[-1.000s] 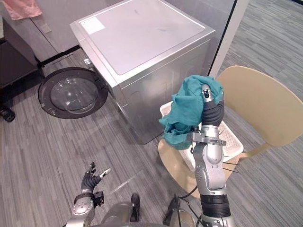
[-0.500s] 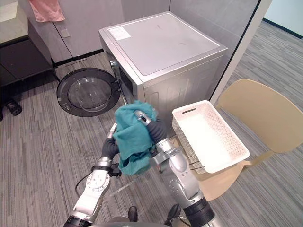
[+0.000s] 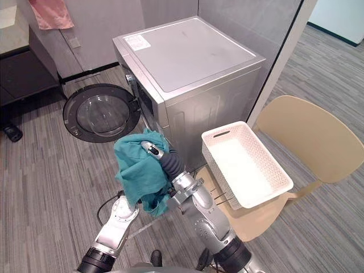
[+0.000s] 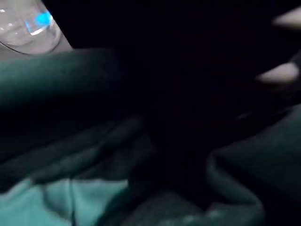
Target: Pick up the laundry basket with both hands and put the clothes into the washing machine.
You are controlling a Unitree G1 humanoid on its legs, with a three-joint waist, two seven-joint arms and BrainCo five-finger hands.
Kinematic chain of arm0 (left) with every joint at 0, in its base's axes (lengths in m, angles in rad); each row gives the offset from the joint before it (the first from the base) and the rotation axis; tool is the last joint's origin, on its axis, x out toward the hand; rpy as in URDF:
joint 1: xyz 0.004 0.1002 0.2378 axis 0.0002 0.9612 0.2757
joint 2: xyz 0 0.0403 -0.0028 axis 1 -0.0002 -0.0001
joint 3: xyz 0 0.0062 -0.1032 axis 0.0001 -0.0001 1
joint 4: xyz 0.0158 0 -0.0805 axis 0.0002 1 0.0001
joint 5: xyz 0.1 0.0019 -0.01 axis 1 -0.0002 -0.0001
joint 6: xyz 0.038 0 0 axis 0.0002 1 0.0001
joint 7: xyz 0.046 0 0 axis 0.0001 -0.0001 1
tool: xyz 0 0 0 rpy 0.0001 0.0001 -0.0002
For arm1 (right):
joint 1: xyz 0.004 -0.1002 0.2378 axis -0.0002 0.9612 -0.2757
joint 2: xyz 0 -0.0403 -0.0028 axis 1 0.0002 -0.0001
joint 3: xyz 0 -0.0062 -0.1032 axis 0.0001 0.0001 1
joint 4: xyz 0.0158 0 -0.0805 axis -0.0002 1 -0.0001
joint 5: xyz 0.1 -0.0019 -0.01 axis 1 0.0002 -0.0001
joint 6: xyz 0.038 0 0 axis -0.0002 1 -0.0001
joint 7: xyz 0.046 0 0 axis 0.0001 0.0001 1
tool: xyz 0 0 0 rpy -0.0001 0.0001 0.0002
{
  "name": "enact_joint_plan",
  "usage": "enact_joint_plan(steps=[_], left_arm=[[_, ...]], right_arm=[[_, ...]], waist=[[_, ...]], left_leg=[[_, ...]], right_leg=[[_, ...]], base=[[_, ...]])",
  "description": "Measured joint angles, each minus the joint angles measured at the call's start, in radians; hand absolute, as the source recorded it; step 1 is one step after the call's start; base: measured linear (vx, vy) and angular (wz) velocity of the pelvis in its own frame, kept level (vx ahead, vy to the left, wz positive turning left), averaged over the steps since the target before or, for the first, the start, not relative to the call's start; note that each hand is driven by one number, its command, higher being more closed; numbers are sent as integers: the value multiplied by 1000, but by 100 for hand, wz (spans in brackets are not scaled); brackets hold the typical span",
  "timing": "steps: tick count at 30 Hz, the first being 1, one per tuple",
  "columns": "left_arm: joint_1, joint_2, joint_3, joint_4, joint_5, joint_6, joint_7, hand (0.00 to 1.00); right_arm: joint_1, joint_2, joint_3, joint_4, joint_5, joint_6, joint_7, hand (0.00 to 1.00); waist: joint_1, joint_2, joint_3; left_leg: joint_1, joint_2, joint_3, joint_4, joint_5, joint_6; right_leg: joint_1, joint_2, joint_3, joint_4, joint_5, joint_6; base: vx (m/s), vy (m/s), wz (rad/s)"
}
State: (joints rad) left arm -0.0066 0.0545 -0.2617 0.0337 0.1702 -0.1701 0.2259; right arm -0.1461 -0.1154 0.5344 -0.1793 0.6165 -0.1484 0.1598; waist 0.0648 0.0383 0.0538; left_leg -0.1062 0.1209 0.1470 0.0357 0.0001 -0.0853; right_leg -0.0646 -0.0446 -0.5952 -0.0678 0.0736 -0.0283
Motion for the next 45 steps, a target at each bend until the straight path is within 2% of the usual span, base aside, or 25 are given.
enact_joint_plan(steps=[1,3,4,6,8,10,11,12,13,15,18,21,23,24,26,29,30,33,35,36,39,41,42,44,45], left_arm=[[0,-6,0,0,-13,-2,0,100],[8,-17,10,0,-33,-3,0,100],[31,-41,37,0,-54,-8,0,100],[74,-41,59,-5,-68,-15,-2,100],[114,-41,76,-7,-82,-16,-5,100],[171,-53,105,-13,-92,-16,-9,100],[187,-53,115,-18,-99,-15,-10,100],[195,-51,121,-25,-100,-14,-9,100],[216,-52,142,-44,-101,-13,-8,100],[233,-33,188,-56,-113,-12,-3,100],[233,-31,208,-56,-121,-8,-4,100],[235,-28,215,-56,-122,-4,-8,100],[245,-24,212,-55,-123,-1,-20,100],[249,-36,210,-48,-123,3,-29,100],[267,-63,207,-54,-137,7,-33,100],[311,-86,210,-65,-153,9,-53,100],[318,-85,190,-73,-160,10,-62,100],[314,-92,176,-95,-160,10,-94,100],[314,-90,178,-97,-159,11,-95,100],[315,-90,178,-97,-159,14,-95,100],[312,-86,175,-96,-158,15,-94,100],[313,-82,163,-83,-158,15,-94,100],[312,-75,147,-63,-159,15,-96,100],[286,-11,134,-9,-158,19,-118,100],[276,-2,134,0,-158,22,-120,100]], right_arm=[[10,-7,-41,0,-26,-2,-6,0],[30,-16,-109,-3,-67,-3,-18,0],[43,-36,-165,-2,-105,-3,-39,0],[70,-46,-212,-2,-183,-1,-58,0],[98,-45,-222,-3,-271,0,-63,0],[138,-19,-268,-4,-392,-1,-80,0],[156,-14,-300,-3,-431,-1,-91,0],[165,-12,-314,-3,-447,-1,-97,0],[182,-9,-344,-2,-476,-2,-108,0],[199,16,-379,-3,-516,-3,-131,0],[203,20,-413,5,-556,-4,-142,0],[229,23,-425,14,-592,-3,-163,0],[299,30,-439,14,-625,-2,-167,0],[314,25,-446,17,-627,0,-166,0],[351,18,-446,17,-628,7,-166,0],[401,22,-426,-27,-637,16,-178,0],[418,25,-429,-63,-637,16,-185,0],[434,31,-437,-110,-659,15,-205,0],[417,30,-440,-98,-666,20,-209,0],[415,31,-440,-90,-667,20,-212,0],[379,26,-443,43,-668,21,-220,0],[369,12,-447,143,-669,24,-217,0],[367,2,-447,211,-669,25,-206,0],[364,28,-446,394,-682,48,-176,0],[362,30,-446,427,-699,51,-171,0]], waist=[[-1,-4,2],[-3,-7,5],[1,10,5],[4,5,6],[4,0,8],[0,-17,22],[-5,-26,28],[-12,-31,35],[-31,-34,51],[-57,-50,63],[-60,-40,88],[-79,-32,95],[-109,-58,89],[-110,-29,89],[-105,-5,92],[-74,11,105],[-70,4,109],[-48,-16,117],[-43,-15,117],[-40,-16,117],[-22,-13,111],[-22,8,94],[-21,18,82],[-31,-70,43],[-34,-81,44]], left_leg=[[-37,6,107,27,-25,104],[-63,50,283,87,-53,142],[-71,75,324,103,-23,106],[-65,57,306,82,-4,66],[-49,32,269,67,-2,62],[-29,-24,227,95,-44,79],[-27,-53,189,120,-80,98],[-25,-71,168,130,-99,113],[-15,-82,119,142,-119,131],[-8,-85,50,143,-132,141],[27,-80,-7,134,-155,132],[85,-75,-52,122,-172,78],[126,-91,-121,145,-235,26],[134,-71,-135,162,-251,14],[82,-30,-122,319,-259,1],[-100,105,-77,886,-192,-30],[-155,134,-41,981,-207,-7],[-256,150,33,913,-246,54],[-286,129,10,695,-245,53],[-283,113,-21,619,-242,48],[-252,49,-212,322,-183,-25],[-233,44,-240,254,-103,-15],[-229,41,-245,263,-18,-47],[-225,-30,-161,287,-76,4],[-219,-42,-138,291,-84,15]], right_leg=[[-6,-20,-50,6,-6,2],[-12,-43,-98,20,-20,14],[-12,-49,-138,42,-31,29],[-9,-71,-161,71,-41,44],[-1,-106,-188,107,-54,65],[-18,-246,-203,350,-162,96],[-49,-322,-163,505,-190,50],[-71,-353,-112,584,-188,29],[-135,-378,35,715,-188,-15],[-207,-279,228,737,-262,21],[-297,-164,309,615,-271,31],[-336,-94,297,427,-200,42],[-335,-84,322,395,-46,-19],[-330,-76,302,425,-83,-7],[-303,-53,273,449,-155,-22],[-137,34,268,419,-225,-71],[-76,46,271,386,-239,-72],[-5,48,309,321,-241,-72],[26,53,347,289,-242,-70],[34,53,360,286,-244,-67],[67,50,448,288,-281,-4],[85,53,495,288,-307,41],[86,52,520,291,-325,68],[59,-50,572,318,-357,116],[55,-67,580,336,-356,122]], base=[[-53,69,96],[16,150,110],[55,163,94],[61,211,53],[155,249,54],[178,264,88],[101,230,87],[103,204,101],[136,127,102],[220,57,107],[247,-24,65],[400,-110,65],[459,-194,94],[399,-161,68],[463,-194,24],[538,-234,-19],[557,-202,-28],[356,-94,-31],[335,11,-48],[335,124,-73],[271,181,-88],[295,335,-80],[216,297,-67],[314,363,-58],[355,367,-56]])
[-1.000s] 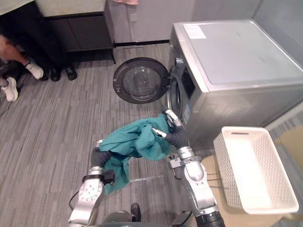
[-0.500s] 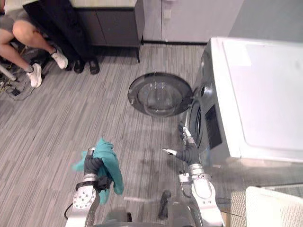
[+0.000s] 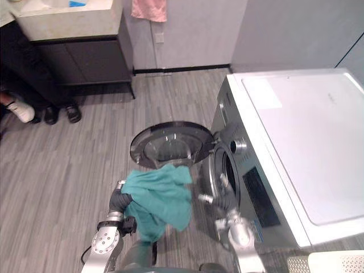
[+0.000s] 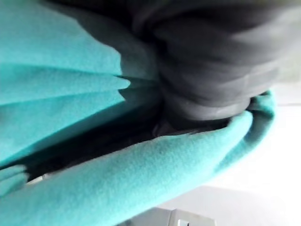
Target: Pick up the laundry basket with both hands and put the clothes into the washing machine.
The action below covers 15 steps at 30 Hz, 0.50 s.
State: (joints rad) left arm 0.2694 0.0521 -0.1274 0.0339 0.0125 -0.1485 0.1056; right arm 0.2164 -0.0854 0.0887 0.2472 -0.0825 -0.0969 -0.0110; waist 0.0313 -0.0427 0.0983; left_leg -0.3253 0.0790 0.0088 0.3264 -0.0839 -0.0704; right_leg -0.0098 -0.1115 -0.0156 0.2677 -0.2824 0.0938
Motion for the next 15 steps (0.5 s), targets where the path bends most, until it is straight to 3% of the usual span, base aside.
enact_joint_plan(steps=[3,5,6,10,11,13,15], left_arm=[[-18,28,31,17,1,16,4,100],[-21,43,47,17,3,19,9,100],[-34,50,55,17,5,19,12,100],[-56,50,66,46,9,20,28,100],[-56,52,67,59,11,23,27,100],[-56,39,77,88,27,28,25,100],[-52,32,77,120,40,31,8,100]], right_arm=[[-71,7,0,162,-71,33,13,0],[-101,17,-1,210,-87,35,0,0],[-110,20,-1,224,-90,35,-10,0],[-151,25,-11,320,-121,35,-30,0],[-147,26,-24,330,-124,37,-39,0],[-138,16,-54,359,-124,39,-55,0],[-120,14,-80,390,-125,49,-61,0]], waist=[[-9,-3,2],[-17,4,7],[-19,10,11],[-21,12,20],[-29,-6,20],[-49,19,40],[-45,24,52]], left_leg=[[73,-17,130,-1,-29,49],[128,-10,181,-23,-38,62],[176,-3,223,-60,-42,67],[230,31,316,-92,-61,62],[234,25,335,-62,-77,44],[232,61,329,9,-117,26],[193,110,336,162,-125,15]], right_leg=[[-115,-82,-46,207,54,38],[-140,-120,-149,278,51,21],[-158,-130,-263,293,36,-3],[-205,-87,-469,209,39,-40],[-194,-78,-478,135,90,-90],[-160,-46,-479,111,86,-102],[-145,-18,-449,107,58,-110]], base=[[219,281,-90],[122,182,-101],[121,170,-91],[138,29,-83],[107,-97,-32],[128,-122,-25],[123,-152,-48]])
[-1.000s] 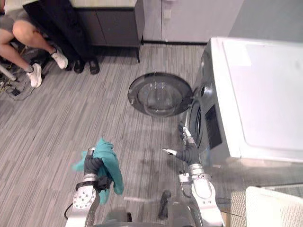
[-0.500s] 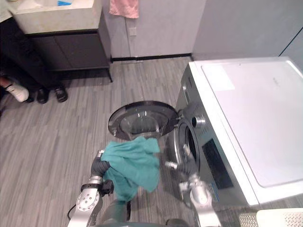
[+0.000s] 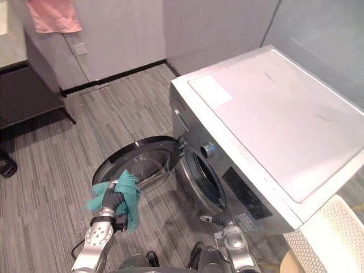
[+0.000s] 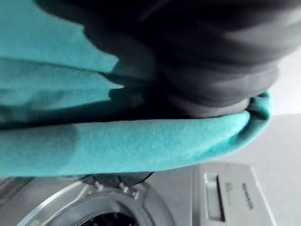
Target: Pick up the laundry basket with both hands and put the clothes into the washing machine.
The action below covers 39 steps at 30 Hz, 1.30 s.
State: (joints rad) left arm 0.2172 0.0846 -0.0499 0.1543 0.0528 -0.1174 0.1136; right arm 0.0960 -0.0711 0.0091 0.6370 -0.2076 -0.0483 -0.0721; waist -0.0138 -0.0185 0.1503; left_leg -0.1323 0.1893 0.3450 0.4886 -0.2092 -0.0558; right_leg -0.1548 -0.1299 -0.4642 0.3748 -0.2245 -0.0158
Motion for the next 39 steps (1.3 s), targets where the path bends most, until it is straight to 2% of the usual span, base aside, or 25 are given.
enact_joint_plan(steps=[1,2,3,4,6,8,9,10,11,13,15,17,18,20,21,23,25,27,31,36,38,39], left_arm=[[1,-8,-4,16,0,3,-7,100],[2,-10,-8,22,0,5,-8,100],[4,-10,-21,38,0,5,-10,100],[1,-9,-31,45,0,6,-15,100],[-2,-10,-44,52,0,7,-23,100],[-2,-12,-56,69,0,7,-22,100],[-3,-12,-56,78,0,8,-21,100],[-1,-16,-58,102,0,11,-21,100],[-6,-18,-57,124,-1,12,-20,100],[-23,0,-63,156,-1,26,-22,100],[-38,-2,-69,152,-2,25,-22,100],[-47,-3,-69,150,-4,25,-21,100],[-52,-4,-68,150,-5,25,-19,100],[-68,-3,-64,150,-25,25,-5,100],[-80,-1,-62,150,-27,25,2,100],[-171,-2,-43,150,-50,26,29,100],[-241,-3,-29,148,-65,25,50,100],[-307,-2,-17,147,-92,26,82,100],[-398,-14,13,146,-157,25,130,100],[-550,-51,58,136,-348,16,208,100],[-625,-52,78,132,-451,5,241,100],[-691,-51,90,128,-527,-15,262,100]], right_arm=[[13,-9,-1,9,0,9,-12,0],[21,-13,-1,12,-2,14,-15,0],[34,-13,3,25,-9,19,-14,0],[36,-7,0,29,-10,24,-17,0],[31,3,-11,58,-14,26,-27,0],[26,3,-42,104,-30,30,-40,0],[17,3,-49,121,-31,30,-42,0],[8,-11,-53,144,-31,32,-45,0],[-2,-14,-55,158,-32,32,-50,0],[5,8,-75,152,-32,32,-59,0],[11,7,-83,148,-32,33,-60,0],[8,8,-87,137,-31,33,-60,0],[7,8,-87,132,-30,35,-60,0],[-6,6,-87,122,-27,36,-65,0],[-17,5,-87,123,-27,38,-70,0],[-63,5,-88,95,-18,53,-95,0],[-73,6,-89,26,-12,56,-105,0],[-71,14,-89,-45,5,57,-128,0],[-70,25,-101,-152,23,55,-174,0],[-84,52,-169,-288,129,31,-238,0],[-102,54,-192,-323,171,16,-262,0],[-104,46,-204,-354,205,6,-281,0]], waist=[[2,15,18],[4,23,28],[15,18,40],[23,19,41],[24,6,52],[27,5,53],[28,10,52],[29,32,45],[32,21,50],[26,-7,53],[29,-17,49],[27,-9,53],[25,3,65],[25,12,85],[27,11,89],[22,-1,156],[5,-2,211],[-3,-19,249],[-16,-22,281],[-27,-31,321],[-28,-32,331],[-32,-32,332]], left_leg=[[-39,45,-25,154,5,0],[-56,64,-49,230,17,0],[-106,76,-100,334,7,4],[-131,63,-131,351,-9,9],[-165,15,-210,290,-40,14],[-158,-53,-350,84,-39,9],[-142,-63,-388,9,-31,0],[-96,-69,-447,-127,37,-36],[-86,-68,-439,-136,66,-55],[-68,-87,-371,-136,59,-37],[-63,-98,-312,-128,45,-14],[-65,-100,-247,-110,19,9],[-68,-88,-191,-73,-8,19],[-94,-60,-122,2,-58,33],[-112,-50,-99,27,-74,36],[-177,-12,-29,143,-128,50],[-243,30,-21,261,-175,54],[-309,62,-14,379,-228,61],[-455,117,-48,590,-313,60],[-747,162,-135,867,-389,53],[-860,178,-165,960,-410,53],[-954,181,-190,1033,-424,52]], right_leg=[[33,24,11,-2,-5,-8],[50,36,22,-1,-12,-14],[65,44,49,4,-20,-24],[64,43,80,4,-21,-24],[60,32,124,1,-19,-22],[60,27,178,-4,-11,-8],[59,29,195,-3,-6,1],[53,48,236,-2,-1,20],[47,52,276,5,-12,46],[35,18,325,3,3,73],[10,3,374,3,16,95],[-24,2,441,4,27,113],[-47,8,491,9,40,127],[-108,17,542,54,47,134],[-141,20,550,79,47,135],[-245,-15,481,183,35,120],[-315,-11,466,264,26,125],[-406,-18,462,394,-12,116],[-559,-32,434,606,-87,100],[-839,-41,426,892,-174,81],[-945,-41,427,981,-197,75],[-1037,-42,436,1054,-212,70]], base=[[128,-158,-52],[142,-87,-65],[127,-9,-70],[165,24,-90],[135,55,-73],[132,161,-68],[149,232,-94],[131,214,-106],[149,226,-109],[113,204,-74],[34,208,-75],[-16,206,-101],[-41,170,-105],[-92,152,-124],[-158,106,-130],[-187,69,-102],[-202,33,-50],[-190,-14,-32],[-98,-39,-8],[-95,-88,9],[-85,-109,2],[-81,-108,1]])
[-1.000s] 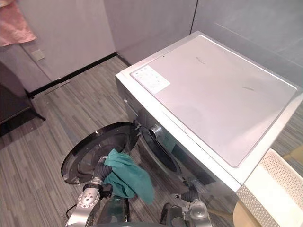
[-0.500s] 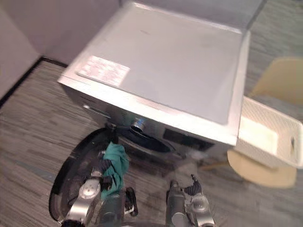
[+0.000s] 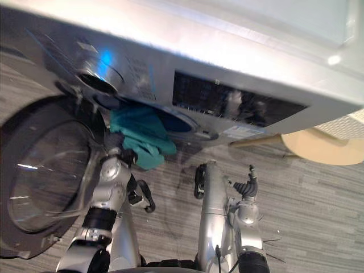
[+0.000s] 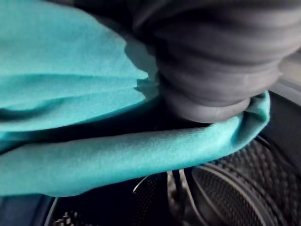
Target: Pick up the laundry basket with both hands and put the clothes into the washing machine.
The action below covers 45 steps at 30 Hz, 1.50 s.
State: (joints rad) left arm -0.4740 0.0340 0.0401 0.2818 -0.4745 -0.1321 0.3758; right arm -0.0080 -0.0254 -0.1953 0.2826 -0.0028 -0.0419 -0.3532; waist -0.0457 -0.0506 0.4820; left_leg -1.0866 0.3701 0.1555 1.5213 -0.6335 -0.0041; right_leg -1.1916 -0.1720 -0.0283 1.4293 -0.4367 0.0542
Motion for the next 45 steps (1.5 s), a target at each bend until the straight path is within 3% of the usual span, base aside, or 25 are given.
enact_joint_plan(steps=[4,6,8,15,19,23,24,28,30,32,35,38,45], left_arm=[[-180,85,15,-60,-86,-13,33,100],[-300,201,33,-73,-110,-20,48,100],[-379,248,32,-74,-123,-22,60,100],[-579,321,-12,-73,-121,-34,66,100],[-722,385,-78,-12,-77,-32,64,100],[-841,470,-190,2,54,-32,41,100],[-864,487,-220,2,95,-32,35,0],[-886,532,-322,3,321,-23,40,0],[-887,557,-387,12,471,0,40,0],[-887,572,-472,60,718,41,22,0],[-889,578,-548,133,909,74,-9,0],[-894,578,-573,196,1045,93,-49,0],[-890,580,-543,244,1114,130,-121,0]], right_arm=[[61,-1,12,-149,15,6,-17,0],[140,26,42,-267,27,-10,-7,0],[198,47,44,-310,32,-27,7,0],[238,58,42,-363,32,-48,74,0],[248,59,36,-375,32,-65,111,0],[249,62,35,-387,32,-71,146,0],[251,62,33,-387,32,-80,156,0],[254,65,23,-386,31,-106,184,0],[258,59,23,-387,32,-111,184,0],[260,49,23,-386,32,-113,185,0],[263,34,35,-386,35,-116,188,0],[273,12,49,-396,71,-119,218,0],[354,-32,57,-518,165,-107,270,0]], waist=[[-23,-4,31],[-54,-6,36],[-62,-7,37],[-84,-13,40],[-89,-16,39],[-103,-16,39],[-103,-17,39],[-106,-18,40],[-105,-19,40],[-104,-21,41],[-103,-35,48],[-101,-52,59],[-76,-55,63]], left_leg=[[-181,15,-39,134,-21,-1],[-292,38,-70,187,-22,-3],[-339,48,-81,211,-24,-6],[-410,49,-109,241,-27,-12],[-443,49,-113,247,-26,-11],[-472,50,-115,251,-26,-11],[-478,51,-113,251,-26,-11],[-493,54,-104,250,-25,-8],[-501,53,-103,250,-21,-1],[-506,52,-101,251,-20,1],[-505,53,-101,262,-20,1],[-507,53,-111,284,-18,6],[-511,66,-136,322,-18,6]], right_leg=[[-182,7,9,132,-22,-7],[-282,25,4,170,-20,-10],[-328,32,2,191,-13,-22],[-387,35,-12,212,-16,-35],[-412,32,-22,207,-8,-33],[-432,32,-24,192,12,-28],[-438,30,-24,188,16,-27],[-455,27,-22,177,24,-21],[-460,26,-22,177,25,-19],[-467,15,-23,180,26,-19],[-471,12,-21,193,26,-19],[-475,12,-19,221,26,-19],[-477,12,-23,270,18,-32]], base=[[-78,-118,-5],[-55,-93,-24],[-6,-62,-15],[-1,-36,-4],[-2,-8,-2],[-6,6,-7],[-12,21,-11],[-20,18,-9],[0,0,0],[-17,-3,4],[0,0,0],[-9,-9,4],[6,-10,1]])
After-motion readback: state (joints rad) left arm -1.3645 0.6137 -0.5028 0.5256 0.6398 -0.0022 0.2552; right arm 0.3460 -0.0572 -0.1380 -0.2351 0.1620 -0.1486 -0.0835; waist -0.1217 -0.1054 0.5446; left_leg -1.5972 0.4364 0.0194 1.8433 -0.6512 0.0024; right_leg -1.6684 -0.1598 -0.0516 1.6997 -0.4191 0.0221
